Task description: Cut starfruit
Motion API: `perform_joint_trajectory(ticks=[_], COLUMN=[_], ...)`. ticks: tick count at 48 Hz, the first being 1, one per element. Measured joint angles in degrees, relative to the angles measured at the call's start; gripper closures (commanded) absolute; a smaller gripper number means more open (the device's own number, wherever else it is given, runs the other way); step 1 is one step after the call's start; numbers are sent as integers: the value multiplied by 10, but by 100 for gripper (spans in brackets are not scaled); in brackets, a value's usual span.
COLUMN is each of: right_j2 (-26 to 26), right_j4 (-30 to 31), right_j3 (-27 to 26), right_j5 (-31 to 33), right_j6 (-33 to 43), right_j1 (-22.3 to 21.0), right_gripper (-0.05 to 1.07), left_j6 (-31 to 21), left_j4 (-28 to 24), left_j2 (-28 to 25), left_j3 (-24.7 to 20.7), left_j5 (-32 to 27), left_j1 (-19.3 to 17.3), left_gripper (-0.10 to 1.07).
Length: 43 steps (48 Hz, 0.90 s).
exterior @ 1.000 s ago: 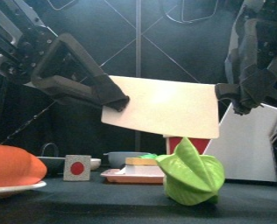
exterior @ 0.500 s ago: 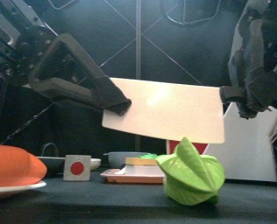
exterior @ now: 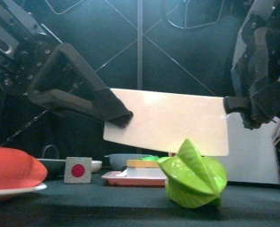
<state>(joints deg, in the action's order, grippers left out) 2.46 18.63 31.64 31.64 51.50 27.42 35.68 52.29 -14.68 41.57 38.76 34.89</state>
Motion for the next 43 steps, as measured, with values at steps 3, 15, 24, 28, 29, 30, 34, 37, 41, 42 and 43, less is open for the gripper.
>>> perform_joint_trajectory(ticks=[3,15,24,28,29,30,34,37,41,42,43], right_j2=[2,5,6,8,9,10,11,12,15,16,15], right_j4=[1,4,15,16,16,16,16,17,17,17,18], right_j3=[-1,-3,-3,-3,-4,-4,-4,-4,-6,-6,-6], right_j5=[1,4,4,4,4,5,5,5,5,5,5], right_j6=[0,-1,0,0,-1,0,-1,-1,0,0,-1], right_j1=[0,-13,-17,-17,-17,-17,-17,-17,-17,-17,-17], right_gripper=[58,58,58,58,58,58,58,58,58,58,58], left_j6=[-1,1,0,1,0,1,1,0,0,0,0], left_j4=[3,8,9,9,9,9,10,11,11,11,11], left_j2=[-3,-10,-11,-11,-12,-12,-12,-13,-14,-13,-14], left_j3=[0,0,0,0,0,0,0,0,0,0,0], left_j5=[0,0,0,0,0,0,0,0,0,0,0], left_j1=[-1,-1,-5,-5,-5,-5,-6,-5,-5,-5,-5], left_gripper=[59,59,59,59,59,59,59,59,59,59,59])
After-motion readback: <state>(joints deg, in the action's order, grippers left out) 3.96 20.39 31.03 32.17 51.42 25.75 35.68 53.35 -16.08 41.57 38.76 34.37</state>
